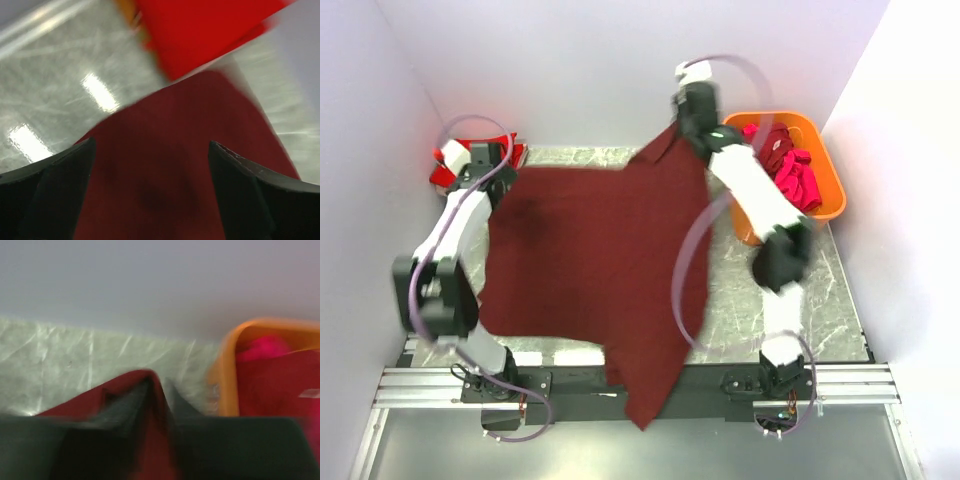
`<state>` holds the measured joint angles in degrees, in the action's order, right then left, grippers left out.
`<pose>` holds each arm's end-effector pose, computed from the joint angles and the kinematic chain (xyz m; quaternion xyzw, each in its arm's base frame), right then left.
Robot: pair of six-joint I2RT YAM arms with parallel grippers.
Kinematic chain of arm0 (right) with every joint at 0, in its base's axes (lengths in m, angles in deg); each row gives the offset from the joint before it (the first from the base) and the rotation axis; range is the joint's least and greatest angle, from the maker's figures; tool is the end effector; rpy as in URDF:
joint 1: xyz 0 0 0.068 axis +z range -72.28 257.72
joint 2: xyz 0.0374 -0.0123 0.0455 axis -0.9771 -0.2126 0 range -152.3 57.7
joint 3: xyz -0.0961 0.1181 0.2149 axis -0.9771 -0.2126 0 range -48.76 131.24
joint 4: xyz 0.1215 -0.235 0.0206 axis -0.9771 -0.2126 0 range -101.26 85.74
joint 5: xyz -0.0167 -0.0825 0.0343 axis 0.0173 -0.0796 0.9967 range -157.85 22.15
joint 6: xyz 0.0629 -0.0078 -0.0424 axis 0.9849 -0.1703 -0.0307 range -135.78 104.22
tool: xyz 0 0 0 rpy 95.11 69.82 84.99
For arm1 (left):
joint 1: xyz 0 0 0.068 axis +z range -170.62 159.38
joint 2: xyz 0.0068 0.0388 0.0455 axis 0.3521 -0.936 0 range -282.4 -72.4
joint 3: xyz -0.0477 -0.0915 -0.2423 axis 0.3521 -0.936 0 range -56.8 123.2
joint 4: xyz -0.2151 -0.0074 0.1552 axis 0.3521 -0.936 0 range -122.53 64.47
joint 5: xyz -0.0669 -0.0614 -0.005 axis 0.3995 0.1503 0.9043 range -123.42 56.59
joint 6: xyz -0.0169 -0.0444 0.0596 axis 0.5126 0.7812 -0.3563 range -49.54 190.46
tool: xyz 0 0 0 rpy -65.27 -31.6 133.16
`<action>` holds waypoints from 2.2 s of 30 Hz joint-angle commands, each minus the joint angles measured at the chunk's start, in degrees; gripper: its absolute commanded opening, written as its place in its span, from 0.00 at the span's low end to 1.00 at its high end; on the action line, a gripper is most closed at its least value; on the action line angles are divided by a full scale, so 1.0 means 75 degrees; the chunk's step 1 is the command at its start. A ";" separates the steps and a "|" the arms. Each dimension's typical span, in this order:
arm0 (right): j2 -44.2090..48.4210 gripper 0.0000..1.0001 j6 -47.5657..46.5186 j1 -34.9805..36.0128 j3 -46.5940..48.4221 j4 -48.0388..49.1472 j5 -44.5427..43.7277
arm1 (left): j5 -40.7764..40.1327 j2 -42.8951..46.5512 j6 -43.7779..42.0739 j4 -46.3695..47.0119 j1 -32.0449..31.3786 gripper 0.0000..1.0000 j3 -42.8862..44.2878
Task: Fold and stack the t-shirts
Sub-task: Flatten the tshirt out
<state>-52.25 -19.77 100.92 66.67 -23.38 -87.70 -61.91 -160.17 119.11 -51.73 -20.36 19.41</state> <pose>0.4498 0.1689 0.4042 -0.0784 0.7776 -0.0320 0.6230 0.3695 0.0324 0.2962 -0.4589 0.7473 0.0266 0.4798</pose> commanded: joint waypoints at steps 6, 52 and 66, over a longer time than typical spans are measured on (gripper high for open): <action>-0.2042 0.87 0.0988 0.0117 0.1799 -0.0912 0.0829 | 0.0493 -0.0743 -0.0111 0.0246 0.0166 0.99 0.0282; -0.0141 0.89 0.4082 0.0751 -0.5759 -0.1950 0.1922 | 0.1397 0.0417 -0.0263 0.0786 0.0166 0.99 -0.1969; 0.0562 0.91 0.4305 -0.0047 -0.6556 -0.2502 0.0961 | 0.1747 -0.0180 -0.0333 0.0820 0.0166 1.00 -0.1442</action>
<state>-48.67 11.49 100.92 19.68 -35.59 -75.84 -50.52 -160.48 117.66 -47.20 -18.94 5.44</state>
